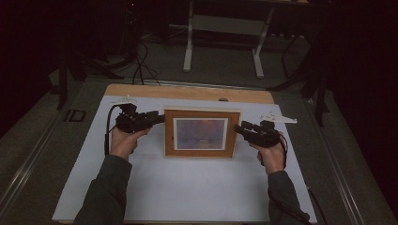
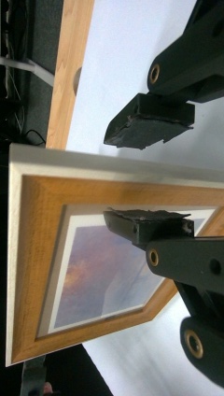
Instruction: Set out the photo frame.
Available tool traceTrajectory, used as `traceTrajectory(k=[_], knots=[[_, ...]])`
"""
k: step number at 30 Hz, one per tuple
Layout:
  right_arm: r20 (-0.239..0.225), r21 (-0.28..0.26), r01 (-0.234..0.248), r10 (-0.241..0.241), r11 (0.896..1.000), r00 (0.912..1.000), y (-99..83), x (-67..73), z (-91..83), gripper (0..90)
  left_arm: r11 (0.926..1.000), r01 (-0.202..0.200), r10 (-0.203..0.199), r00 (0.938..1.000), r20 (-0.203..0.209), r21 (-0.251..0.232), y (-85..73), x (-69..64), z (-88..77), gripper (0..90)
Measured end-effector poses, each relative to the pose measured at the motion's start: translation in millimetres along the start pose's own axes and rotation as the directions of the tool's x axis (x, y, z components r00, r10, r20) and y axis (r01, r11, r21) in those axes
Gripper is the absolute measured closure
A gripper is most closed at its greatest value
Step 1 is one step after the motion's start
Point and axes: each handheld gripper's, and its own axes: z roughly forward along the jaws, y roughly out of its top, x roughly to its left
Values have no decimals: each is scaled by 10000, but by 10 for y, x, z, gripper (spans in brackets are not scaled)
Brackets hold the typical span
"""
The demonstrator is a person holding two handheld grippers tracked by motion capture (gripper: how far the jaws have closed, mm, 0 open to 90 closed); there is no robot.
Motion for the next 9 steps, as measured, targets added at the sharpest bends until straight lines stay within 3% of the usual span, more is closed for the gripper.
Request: traceTrajectory(k=[9], knots=[[93, 242, -273, 271, 9993, 9996, -134, -101, -64, 564, 9994, -195, 216, 9970, -749, 283, -171, -3, -185, 507]])
